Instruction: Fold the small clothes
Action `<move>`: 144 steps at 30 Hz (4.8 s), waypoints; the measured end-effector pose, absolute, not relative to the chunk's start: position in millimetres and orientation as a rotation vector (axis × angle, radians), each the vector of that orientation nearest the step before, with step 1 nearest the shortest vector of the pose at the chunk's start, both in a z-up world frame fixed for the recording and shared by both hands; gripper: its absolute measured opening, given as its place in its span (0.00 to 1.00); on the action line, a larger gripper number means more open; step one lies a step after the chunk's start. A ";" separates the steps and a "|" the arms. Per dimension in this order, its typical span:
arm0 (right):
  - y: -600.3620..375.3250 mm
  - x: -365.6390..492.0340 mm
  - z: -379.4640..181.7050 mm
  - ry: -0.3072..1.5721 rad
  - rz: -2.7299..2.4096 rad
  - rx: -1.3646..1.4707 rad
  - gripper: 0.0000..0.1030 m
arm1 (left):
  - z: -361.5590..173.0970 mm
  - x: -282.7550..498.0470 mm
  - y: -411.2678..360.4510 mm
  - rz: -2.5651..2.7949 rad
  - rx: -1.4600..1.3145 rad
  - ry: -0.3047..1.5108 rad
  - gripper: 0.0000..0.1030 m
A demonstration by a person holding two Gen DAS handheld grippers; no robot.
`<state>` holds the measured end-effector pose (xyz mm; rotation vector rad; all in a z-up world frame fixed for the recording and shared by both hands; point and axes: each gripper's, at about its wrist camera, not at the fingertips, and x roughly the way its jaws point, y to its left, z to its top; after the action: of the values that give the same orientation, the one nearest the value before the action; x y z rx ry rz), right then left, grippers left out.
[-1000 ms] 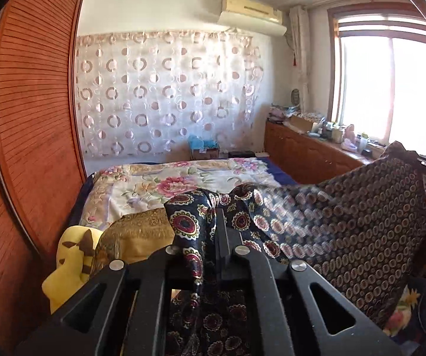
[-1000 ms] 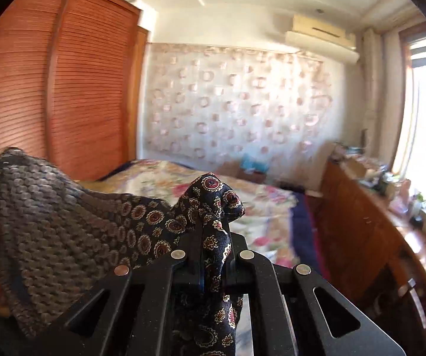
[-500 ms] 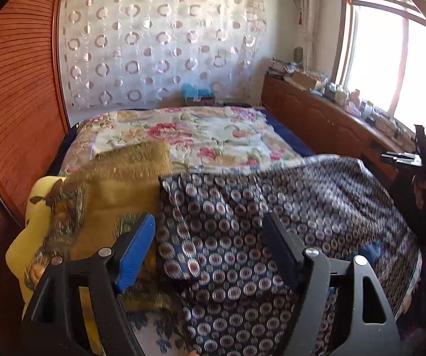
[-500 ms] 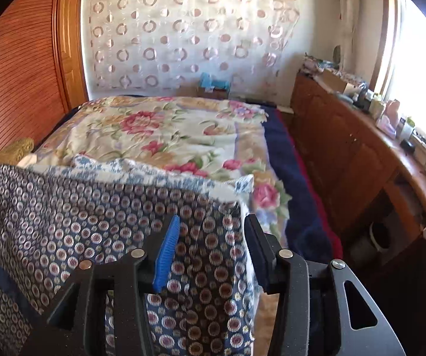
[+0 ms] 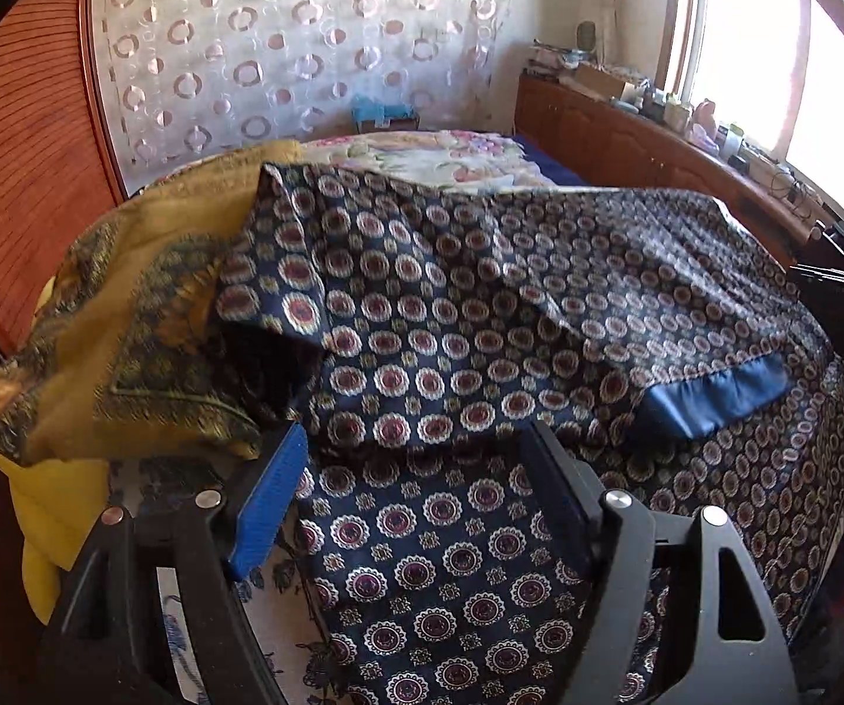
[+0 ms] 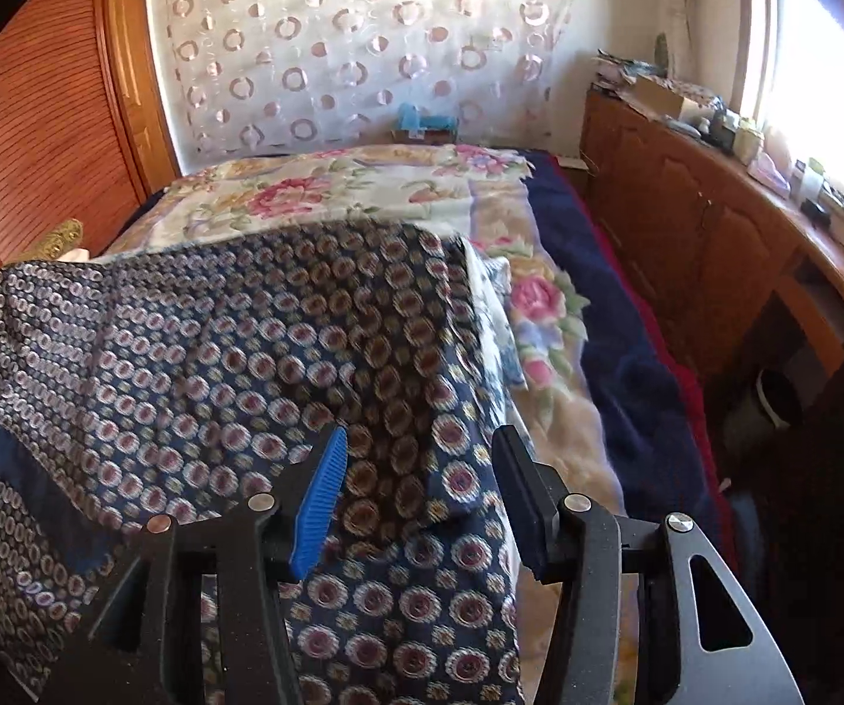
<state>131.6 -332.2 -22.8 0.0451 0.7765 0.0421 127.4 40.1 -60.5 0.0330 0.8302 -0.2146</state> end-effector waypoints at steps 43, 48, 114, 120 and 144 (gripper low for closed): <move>-272.0 180.6 -51.8 0.779 0.046 -0.046 0.03 | -37.3 96.5 51.9 -0.229 0.024 0.737 0.41; -272.1 180.2 -52.5 0.777 0.040 -0.043 0.03 | -22.5 106.0 58.6 -0.119 0.054 0.673 0.41; -340.8 56.8 -7.8 0.691 0.147 0.066 0.01 | -59.6 27.5 79.4 -0.164 -0.141 0.806 0.03; -346.0 52.4 -11.4 0.705 0.118 0.071 0.01 | -63.0 5.5 76.2 -0.171 -0.163 0.793 0.03; -330.6 66.5 -20.9 0.725 0.133 0.023 0.01 | -84.9 59.6 66.3 -0.186 -0.074 0.836 0.05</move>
<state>66.5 -330.6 -20.9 0.0229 0.7252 0.1334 59.6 66.3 -84.9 -0.0743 0.8360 -0.1864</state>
